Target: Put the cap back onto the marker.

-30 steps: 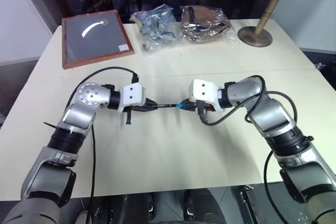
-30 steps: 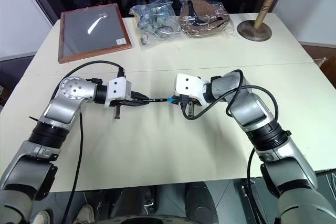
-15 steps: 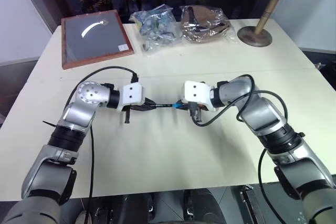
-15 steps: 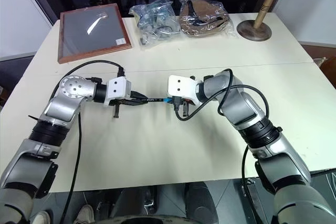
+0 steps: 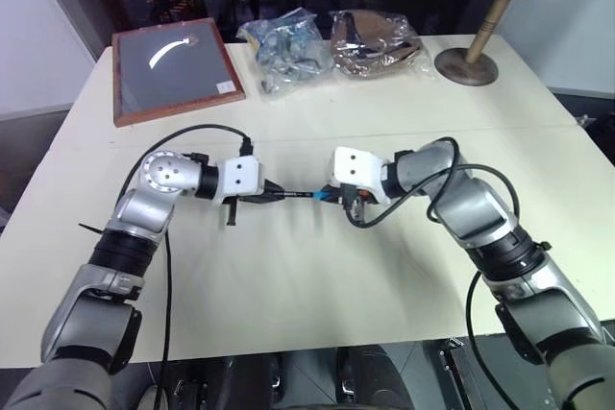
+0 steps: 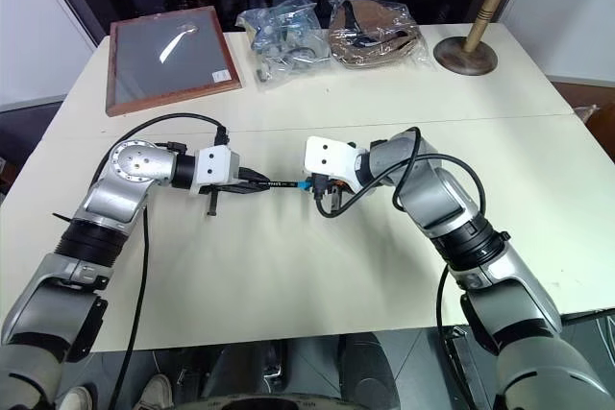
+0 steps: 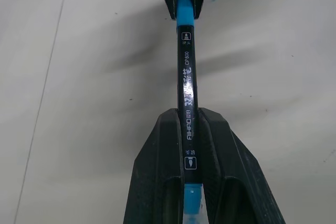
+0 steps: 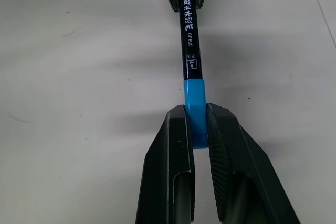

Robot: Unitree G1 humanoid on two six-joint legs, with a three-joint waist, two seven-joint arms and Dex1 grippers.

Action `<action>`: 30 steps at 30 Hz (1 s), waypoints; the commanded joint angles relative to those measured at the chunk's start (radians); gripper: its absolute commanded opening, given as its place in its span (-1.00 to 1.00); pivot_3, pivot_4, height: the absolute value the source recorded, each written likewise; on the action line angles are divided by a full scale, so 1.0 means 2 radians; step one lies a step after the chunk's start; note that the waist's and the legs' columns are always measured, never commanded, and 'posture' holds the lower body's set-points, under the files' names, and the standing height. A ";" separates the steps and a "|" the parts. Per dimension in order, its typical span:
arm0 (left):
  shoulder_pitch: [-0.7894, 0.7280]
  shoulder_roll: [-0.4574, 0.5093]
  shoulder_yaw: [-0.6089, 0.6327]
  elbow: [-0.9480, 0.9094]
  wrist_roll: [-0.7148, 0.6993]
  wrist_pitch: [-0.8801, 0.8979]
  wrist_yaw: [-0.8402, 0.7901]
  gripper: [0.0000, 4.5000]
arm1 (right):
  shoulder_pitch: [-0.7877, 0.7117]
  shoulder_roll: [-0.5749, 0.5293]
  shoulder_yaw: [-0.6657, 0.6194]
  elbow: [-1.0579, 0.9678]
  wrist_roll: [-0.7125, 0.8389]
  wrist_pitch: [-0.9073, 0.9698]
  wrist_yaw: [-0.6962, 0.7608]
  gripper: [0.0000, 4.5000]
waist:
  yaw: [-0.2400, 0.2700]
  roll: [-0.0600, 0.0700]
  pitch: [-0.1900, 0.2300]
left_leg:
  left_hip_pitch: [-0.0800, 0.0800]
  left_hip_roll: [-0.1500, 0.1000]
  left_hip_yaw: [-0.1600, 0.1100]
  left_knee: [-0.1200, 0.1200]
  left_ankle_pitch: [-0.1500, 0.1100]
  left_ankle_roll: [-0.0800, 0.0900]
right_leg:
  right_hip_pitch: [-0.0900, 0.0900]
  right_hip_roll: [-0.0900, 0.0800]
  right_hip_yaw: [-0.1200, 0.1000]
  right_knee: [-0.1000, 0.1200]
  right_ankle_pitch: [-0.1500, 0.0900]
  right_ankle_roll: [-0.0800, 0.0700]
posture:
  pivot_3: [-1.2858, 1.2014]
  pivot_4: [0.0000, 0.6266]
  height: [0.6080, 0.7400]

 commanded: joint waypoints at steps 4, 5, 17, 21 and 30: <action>-0.020 -0.033 0.001 -0.027 -0.018 0.010 0.020 -1.00 | -0.031 0.051 0.011 -0.053 0.030 -0.009 0.003 -0.98 | 0.000 0.000 0.000 | 0.000 0.000 0.000 0.000 0.000 0.000 | 0.000 0.000 0.000 0.000 0.000 0.000 | 0.03 -0.52 1.00; -0.021 -0.034 0.002 -0.028 -0.018 0.012 0.020 -1.00 | -0.031 0.053 0.012 -0.053 0.029 -0.009 0.002 -0.98 | 0.000 0.000 0.000 | 0.000 0.000 0.000 0.000 0.000 0.000 | 0.000 0.000 0.000 0.000 0.000 0.000 | 0.03 -0.52 1.00; -0.025 -0.035 0.006 -0.028 -0.018 0.014 0.014 -1.00 | -0.026 0.066 0.020 -0.053 0.020 -0.016 0.002 -0.98 | 0.000 0.000 0.000 | 0.000 0.000 0.000 0.000 0.000 0.000 | 0.000 0.000 0.000 0.000 0.000 0.000 | 0.03 -0.52 1.00; -0.014 -0.026 0.012 -0.034 -0.017 0.017 0.015 -1.00 | -0.023 0.055 0.015 -0.034 0.009 -0.033 0.000 -0.98 | 0.000 0.000 0.000 | 0.000 0.000 0.000 0.000 0.000 0.000 | 0.000 0.000 0.000 0.000 0.000 0.000 | 0.03 -0.52 1.00; 0.006 -0.019 0.030 -0.063 -0.025 0.041 0.028 -1.00 | -0.015 0.044 0.000 -0.009 0.005 -0.049 0.002 -0.98 | 0.000 0.000 0.000 | 0.000 0.000 0.000 0.000 0.000 0.000 | 0.000 0.000 0.000 0.000 0.000 0.000 | 0.03 -0.52 1.00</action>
